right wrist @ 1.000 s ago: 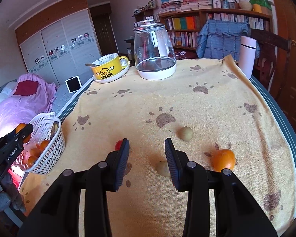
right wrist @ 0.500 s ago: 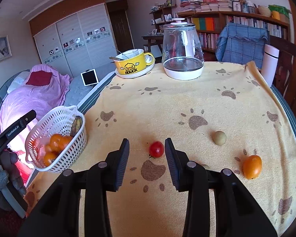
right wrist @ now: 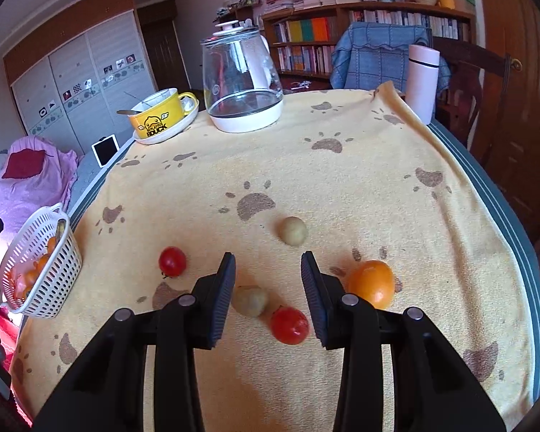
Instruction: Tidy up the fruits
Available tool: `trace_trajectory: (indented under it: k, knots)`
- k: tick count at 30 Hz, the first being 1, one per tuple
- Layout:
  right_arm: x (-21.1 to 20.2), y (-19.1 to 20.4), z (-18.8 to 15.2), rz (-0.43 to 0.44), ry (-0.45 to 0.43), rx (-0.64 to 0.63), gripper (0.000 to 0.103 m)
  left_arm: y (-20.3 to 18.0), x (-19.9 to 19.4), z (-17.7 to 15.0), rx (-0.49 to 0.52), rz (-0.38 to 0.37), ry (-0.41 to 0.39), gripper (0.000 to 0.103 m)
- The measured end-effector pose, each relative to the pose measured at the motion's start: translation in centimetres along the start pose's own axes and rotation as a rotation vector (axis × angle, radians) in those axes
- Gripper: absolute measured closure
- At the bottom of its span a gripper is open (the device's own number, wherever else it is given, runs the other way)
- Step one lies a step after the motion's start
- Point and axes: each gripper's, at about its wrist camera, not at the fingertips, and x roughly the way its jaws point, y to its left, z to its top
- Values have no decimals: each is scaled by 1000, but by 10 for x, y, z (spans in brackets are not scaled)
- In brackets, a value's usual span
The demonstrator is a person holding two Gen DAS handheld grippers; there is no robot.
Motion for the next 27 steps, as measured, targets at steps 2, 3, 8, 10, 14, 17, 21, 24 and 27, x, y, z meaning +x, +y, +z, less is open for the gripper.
trace_trajectory:
  k: [2, 3, 8, 10, 14, 17, 21, 24, 27]
  knots:
    - [3, -19, -2, -45, 9, 29, 64, 0, 0, 0, 1, -3, 0, 10]
    - [5, -28, -3, -66, 11, 43, 64, -1, 0, -1, 2, -5, 1, 10]
    - [15, -57, -6, -115, 35, 99, 64, -4, 0, -3, 5, -11, 8, 7]
    - [21, -62, -7, -116, 50, 108, 63, -4, 0, -3, 5, -11, 8, 7]
    - [36, -60, -10, -118, 77, 89, 54, -5, 0, -3, 4, -12, 5, 7]
    - [48, -56, -12, -138, 101, 69, 54, -6, 0, -3, 4, -11, 5, 7]
    - [54, -55, -10, -152, 110, 55, 59, -4, 0, -2, -3, -11, 4, 7]
    - [53, -53, -9, -153, 115, 43, 65, -3, 0, -2, -3, -10, 3, 7]
    - [47, -47, -7, -135, 106, 49, 65, -1, 0, -1, -7, -8, 3, 7]
